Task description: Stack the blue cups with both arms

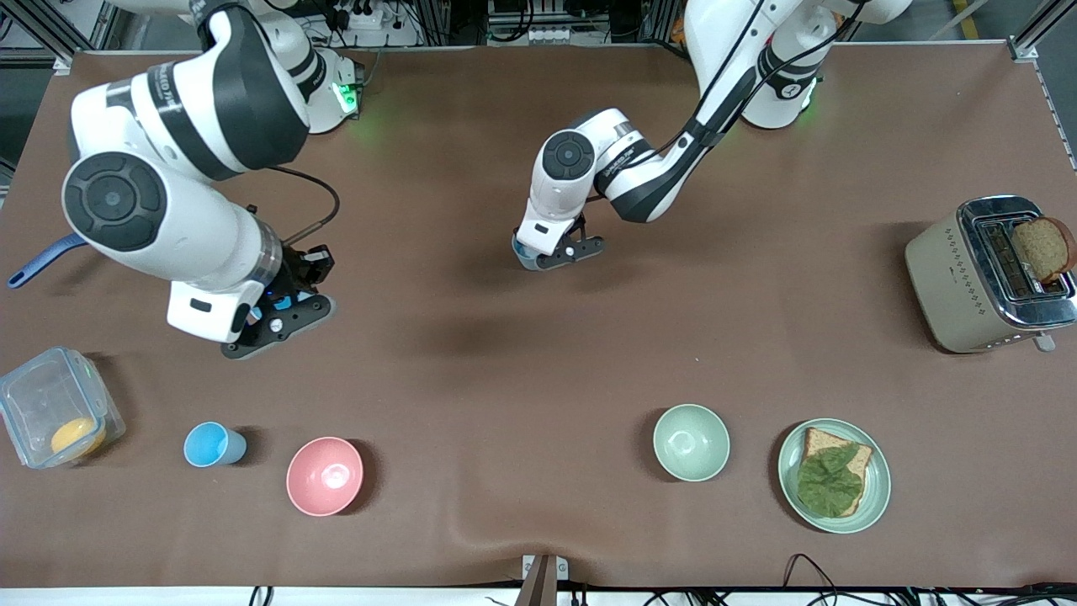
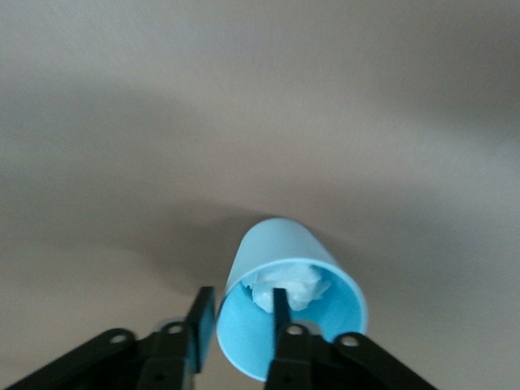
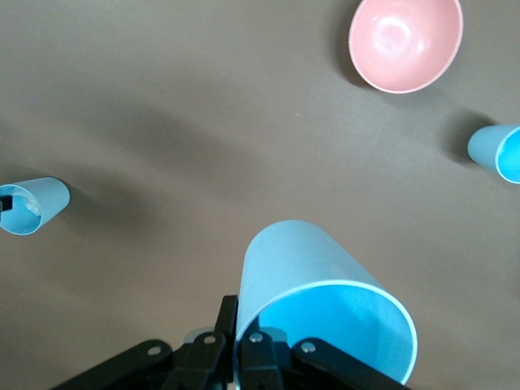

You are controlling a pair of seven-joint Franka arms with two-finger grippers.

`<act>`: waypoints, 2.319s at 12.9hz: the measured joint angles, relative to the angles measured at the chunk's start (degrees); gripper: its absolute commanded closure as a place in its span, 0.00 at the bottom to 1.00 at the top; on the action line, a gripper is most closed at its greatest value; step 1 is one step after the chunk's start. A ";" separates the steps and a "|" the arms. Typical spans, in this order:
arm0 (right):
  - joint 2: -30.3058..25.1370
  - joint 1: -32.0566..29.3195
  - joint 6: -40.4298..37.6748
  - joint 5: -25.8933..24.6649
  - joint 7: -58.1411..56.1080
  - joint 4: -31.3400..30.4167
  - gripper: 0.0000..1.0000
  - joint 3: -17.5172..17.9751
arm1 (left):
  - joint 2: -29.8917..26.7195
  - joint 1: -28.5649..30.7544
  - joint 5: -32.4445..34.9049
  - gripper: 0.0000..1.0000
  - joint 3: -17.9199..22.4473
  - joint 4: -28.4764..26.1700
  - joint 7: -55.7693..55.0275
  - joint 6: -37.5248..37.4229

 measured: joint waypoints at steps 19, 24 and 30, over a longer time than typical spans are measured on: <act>13.07 27.55 12.15 5.80 59.54 -1.60 1.00 -0.22 | -28.91 41.41 0.37 0.00 1.49 14.72 53.97 -42.04; 13.92 30.98 20.48 5.83 65.68 -6.88 1.00 -0.24 | -29.67 35.99 0.12 0.00 11.60 15.21 59.59 -44.33; 14.99 31.90 20.92 5.77 67.18 -7.69 1.00 -0.25 | -30.00 35.08 -1.89 0.00 12.76 15.21 60.13 -45.34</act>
